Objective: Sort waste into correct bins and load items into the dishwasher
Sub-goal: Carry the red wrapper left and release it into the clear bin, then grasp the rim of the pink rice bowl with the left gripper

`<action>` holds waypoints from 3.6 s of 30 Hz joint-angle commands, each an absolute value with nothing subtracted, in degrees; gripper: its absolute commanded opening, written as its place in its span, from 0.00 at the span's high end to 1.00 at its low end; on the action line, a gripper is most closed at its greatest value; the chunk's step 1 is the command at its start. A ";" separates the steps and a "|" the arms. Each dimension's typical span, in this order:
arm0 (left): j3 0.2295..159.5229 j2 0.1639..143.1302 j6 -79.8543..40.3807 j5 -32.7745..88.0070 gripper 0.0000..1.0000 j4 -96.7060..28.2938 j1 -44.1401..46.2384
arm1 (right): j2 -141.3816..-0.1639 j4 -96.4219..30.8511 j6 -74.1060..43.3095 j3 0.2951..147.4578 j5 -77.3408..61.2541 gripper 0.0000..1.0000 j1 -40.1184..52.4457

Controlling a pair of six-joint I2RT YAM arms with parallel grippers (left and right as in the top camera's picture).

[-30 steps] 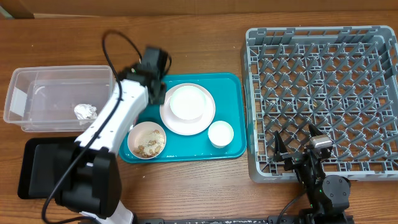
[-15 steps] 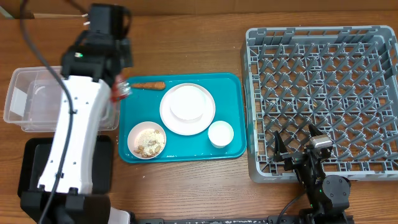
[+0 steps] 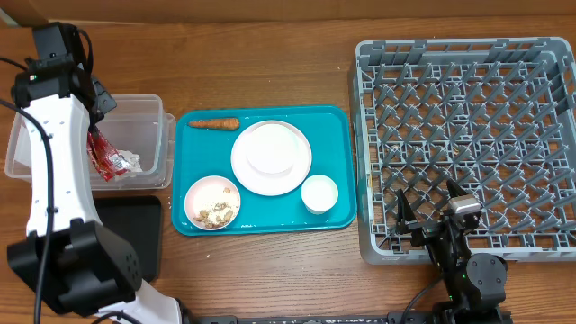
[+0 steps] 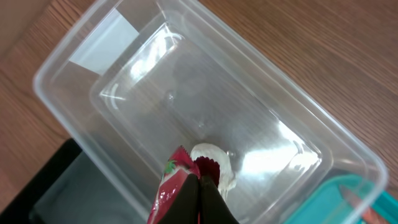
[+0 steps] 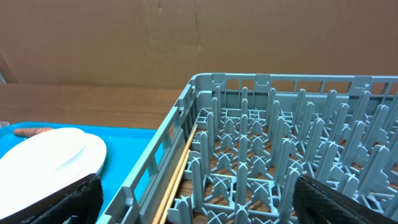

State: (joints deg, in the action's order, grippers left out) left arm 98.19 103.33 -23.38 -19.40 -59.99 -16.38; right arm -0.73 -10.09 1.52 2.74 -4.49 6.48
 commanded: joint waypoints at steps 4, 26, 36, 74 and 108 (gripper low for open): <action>97.86 104.47 -24.62 -18.46 0.94 -56.42 -19.31 | -0.19 -9.80 1.74 2.83 -4.73 0.00 6.79; 98.30 97.93 -23.94 -2.61 0.06 -60.49 -13.78 | -0.19 -9.80 1.74 2.83 -4.73 0.00 6.79; 97.97 94.11 -22.28 -2.70 0.00 -78.78 10.66 | -0.19 -9.80 1.74 2.83 -4.73 0.00 6.79; 61.10 95.61 -31.75 -9.67 0.61 -55.24 28.47 | -0.19 -9.80 1.74 2.83 -4.73 0.00 6.79; 56.64 96.01 -31.70 -12.64 0.96 -50.96 28.53 | -0.19 -9.80 1.74 2.83 -4.73 0.00 6.79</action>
